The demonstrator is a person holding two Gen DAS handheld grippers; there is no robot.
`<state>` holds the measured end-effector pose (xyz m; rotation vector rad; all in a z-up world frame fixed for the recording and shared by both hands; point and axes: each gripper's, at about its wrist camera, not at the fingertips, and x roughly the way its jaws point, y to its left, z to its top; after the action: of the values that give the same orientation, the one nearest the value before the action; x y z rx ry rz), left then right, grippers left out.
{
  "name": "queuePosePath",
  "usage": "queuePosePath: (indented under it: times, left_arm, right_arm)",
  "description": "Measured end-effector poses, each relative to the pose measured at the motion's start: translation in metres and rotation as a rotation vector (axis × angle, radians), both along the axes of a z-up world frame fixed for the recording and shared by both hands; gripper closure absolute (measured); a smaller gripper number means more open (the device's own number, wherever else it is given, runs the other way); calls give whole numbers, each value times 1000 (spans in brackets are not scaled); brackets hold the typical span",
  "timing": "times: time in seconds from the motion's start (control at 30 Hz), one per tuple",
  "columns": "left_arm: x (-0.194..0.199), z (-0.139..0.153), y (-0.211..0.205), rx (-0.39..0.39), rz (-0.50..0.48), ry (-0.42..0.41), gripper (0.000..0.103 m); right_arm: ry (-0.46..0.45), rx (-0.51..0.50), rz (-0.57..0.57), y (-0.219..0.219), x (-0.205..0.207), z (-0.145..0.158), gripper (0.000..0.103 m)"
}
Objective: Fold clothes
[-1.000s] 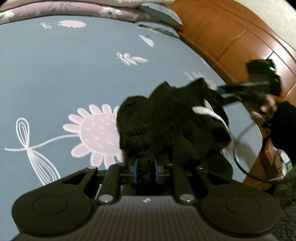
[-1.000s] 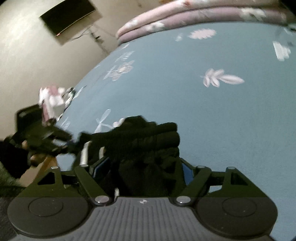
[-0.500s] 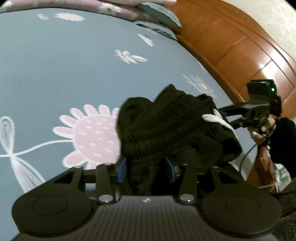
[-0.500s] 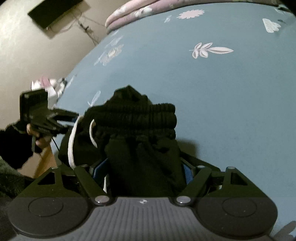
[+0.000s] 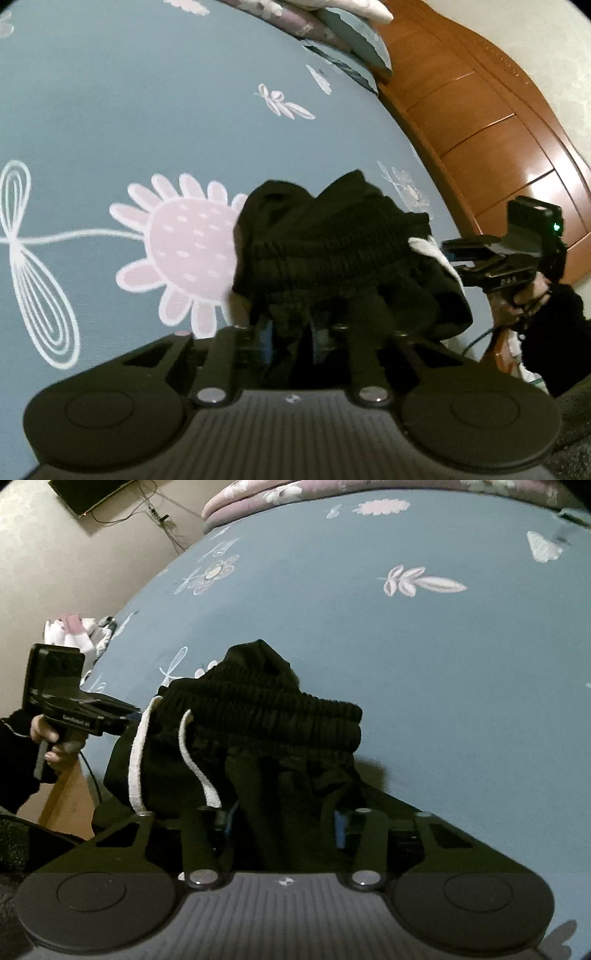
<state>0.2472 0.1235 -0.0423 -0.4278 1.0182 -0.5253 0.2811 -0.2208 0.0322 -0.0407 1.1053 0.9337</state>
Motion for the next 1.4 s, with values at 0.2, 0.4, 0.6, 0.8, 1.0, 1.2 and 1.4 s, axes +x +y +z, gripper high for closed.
queuePosePath:
  times: [0.2, 0.4, 0.6, 0.8, 1.0, 1.2, 1.4]
  left_arm:
    - [14, 38, -11, 166, -3, -143, 91]
    - [53, 76, -39, 284, -59, -310, 91]
    - [104, 99, -80, 365, -123, -435, 91]
    - [157, 104, -150, 434, -206, -530, 92]
    - [194, 107, -227, 454, -264, -609, 92]
    - [209, 88, -290, 488, -328, -610, 91]
    - [219, 68, -345, 516, -383, -598, 91]
  right_arm:
    - [-148, -32, -16, -1, -24, 32, 81]
    - [-281, -27, -162, -13, -35, 65, 83]
    - [-362, -47, -313, -28, -34, 78, 83]
    - [-405, -72, -516, -52, -30, 81, 83]
    - [-429, -79, -725, -81, -24, 80, 83]
    - [-409, -111, -883, -118, -24, 69, 82]
    - [-290, -119, -985, -150, -20, 31, 82]
